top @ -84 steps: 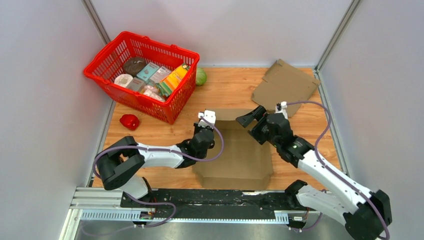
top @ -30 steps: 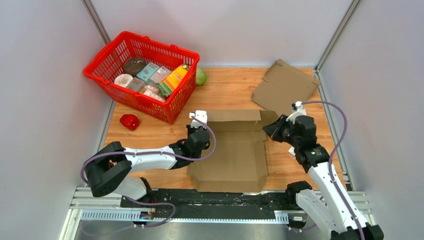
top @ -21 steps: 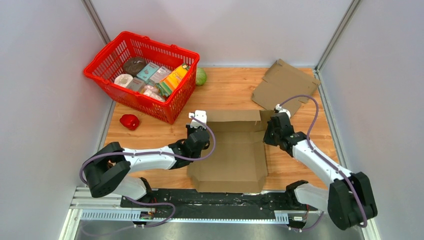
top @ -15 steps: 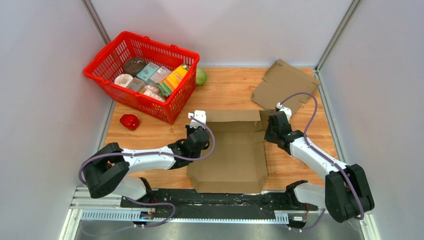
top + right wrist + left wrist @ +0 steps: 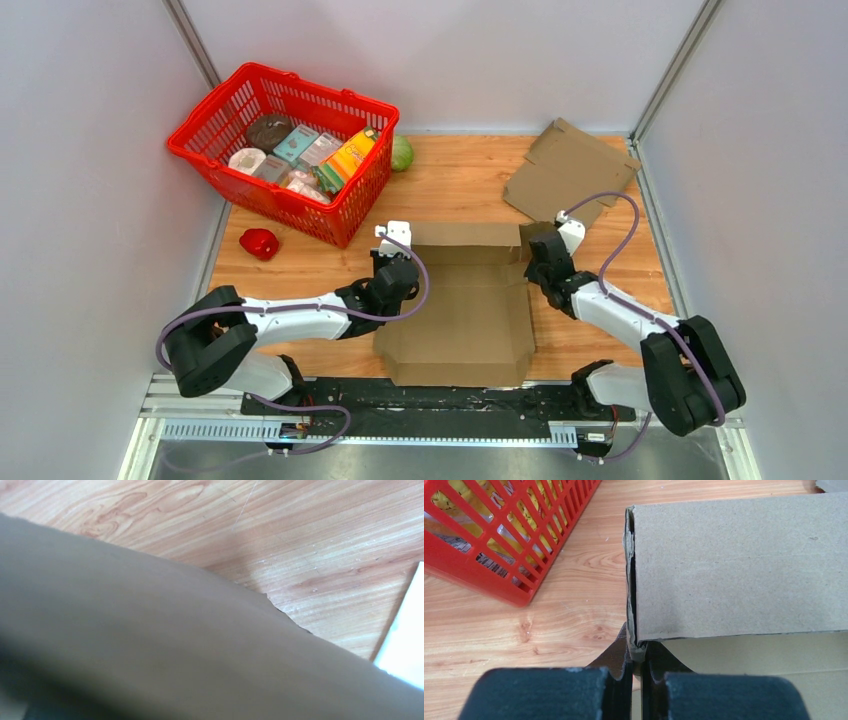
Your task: Fold the paper box
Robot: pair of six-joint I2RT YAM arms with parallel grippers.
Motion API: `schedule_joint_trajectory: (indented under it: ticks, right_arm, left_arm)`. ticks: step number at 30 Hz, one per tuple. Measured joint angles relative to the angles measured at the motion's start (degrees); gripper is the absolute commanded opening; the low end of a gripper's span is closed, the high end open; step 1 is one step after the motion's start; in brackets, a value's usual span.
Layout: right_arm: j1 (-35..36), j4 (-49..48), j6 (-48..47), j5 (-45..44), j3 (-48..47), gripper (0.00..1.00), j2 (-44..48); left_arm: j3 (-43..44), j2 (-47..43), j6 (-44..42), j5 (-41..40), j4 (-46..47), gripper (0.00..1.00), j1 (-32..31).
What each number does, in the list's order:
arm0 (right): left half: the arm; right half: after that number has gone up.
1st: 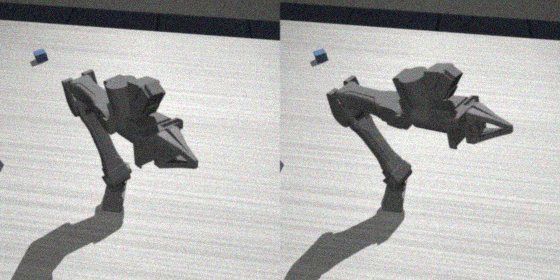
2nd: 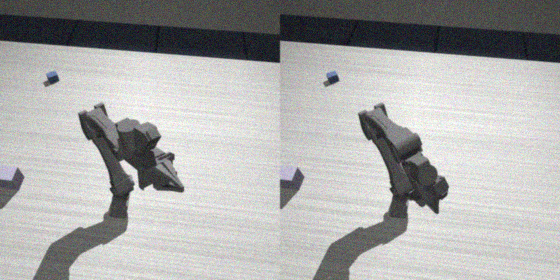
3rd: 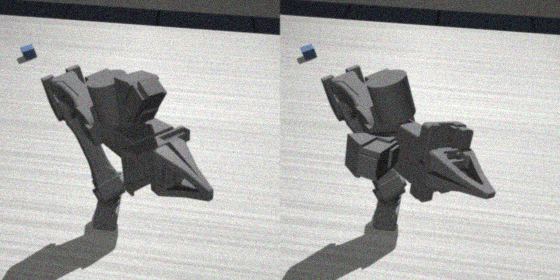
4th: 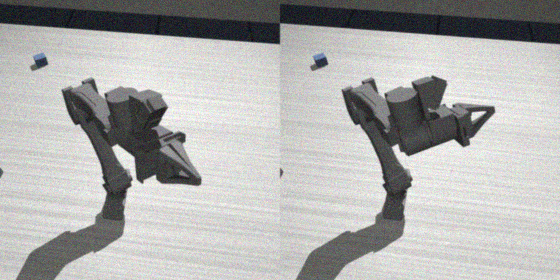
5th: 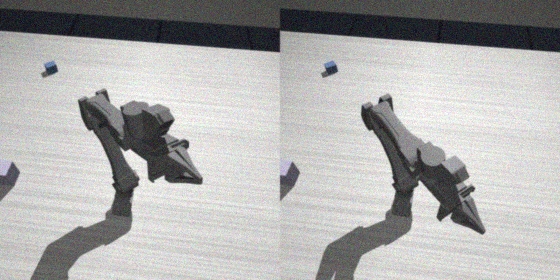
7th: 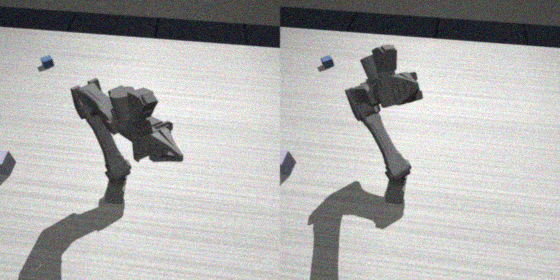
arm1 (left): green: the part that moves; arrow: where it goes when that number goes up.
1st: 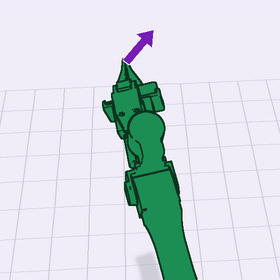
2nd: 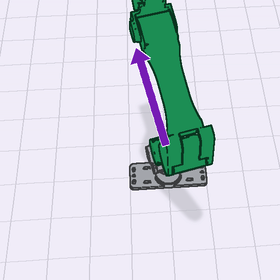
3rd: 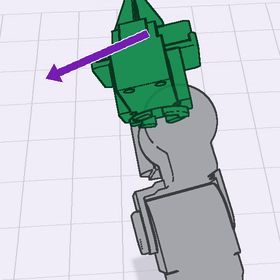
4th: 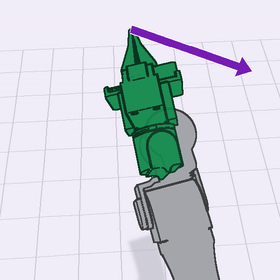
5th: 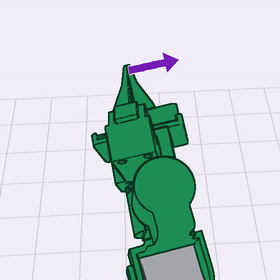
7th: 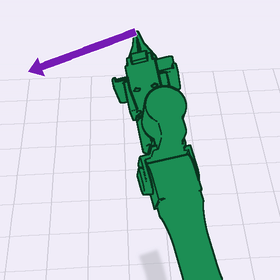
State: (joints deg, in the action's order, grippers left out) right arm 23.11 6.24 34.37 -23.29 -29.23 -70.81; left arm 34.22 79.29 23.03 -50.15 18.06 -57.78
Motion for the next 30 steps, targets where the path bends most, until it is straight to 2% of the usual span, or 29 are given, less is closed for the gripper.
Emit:
schedule_joint_trajectory:
  ticks: [7, 13, 15, 16, 17, 21, 23, 24, 25, 27, 30]
  right_arm:
    - [0.5, -6.3, 3.4, -1.3, 1.5, 0.00, -1.6]
    - [0.6, -5.3, 4.4, -1.4, 1.5, 0.00, -1.0]
    - [0.6, -2.4, 4.6, 0.6, 1.6, 0.04, 2.1]
    - [0.6, -0.7, 4.7, 1.9, 1.6, 0.15, 4.4]
    - [0.6, 1.0, 4.9, 3.6, 1.9, 0.18, 7.8]
    - [-2.2, 3.8, 5.8, 9.5, 3.0, 0.20, 23.0]
    - [-5.7, 3.5, 6.4, 12.0, 4.1, 0.15, 27.2]
    - [-7.9, 2.8, 6.6, 13.6, 5.0, 0.05, 28.0]
    - [-9.7, 1.9, 7.1, 15.7, 6.2, 0.00, 28.0]
    - [-12.4, -0.6, 8.5, 20.0, 8.8, 0.00, 25.6]
    - [-12.8, -4.0, 10.2, 25.4, 11.1, 0.00, 19.3]
  left_arm:
    - [0.1, -0.1, 1.2, 0.0, -0.5, 0.00, 0.0]
    - [1.3, -0.1, 3.6, -0.9, -3.6, 0.00, 0.0]
    - [2.6, -0.1, 6.0, -2.1, -7.0, 0.00, 0.1]
    - [3.1, -0.2, 7.1, -2.4, -8.6, 0.00, 0.3]
    - [3.5, -0.3, 8.3, -2.7, -10.1, 0.00, 0.7]
    - [3.7, -2.0, 9.9, -3.8, -14.4, 0.00, 1.9]
    - [3.3, -2.9, 9.9, -4.4, -15.7, 0.00, 2.1]
    - [3.1, -3.4, 9.9, -4.6, -16.3, 0.00, 2.1]
    - [2.9, -4.0, 9.9, -4.7, -17.1, 0.00, 2.1]
    - [2.8, -4.7, 9.8, -4.7, -18.0, 0.00, 2.1]
    - [2.4, -5.3, 9.9, -4.6, -18.5, 0.00, 2.1]
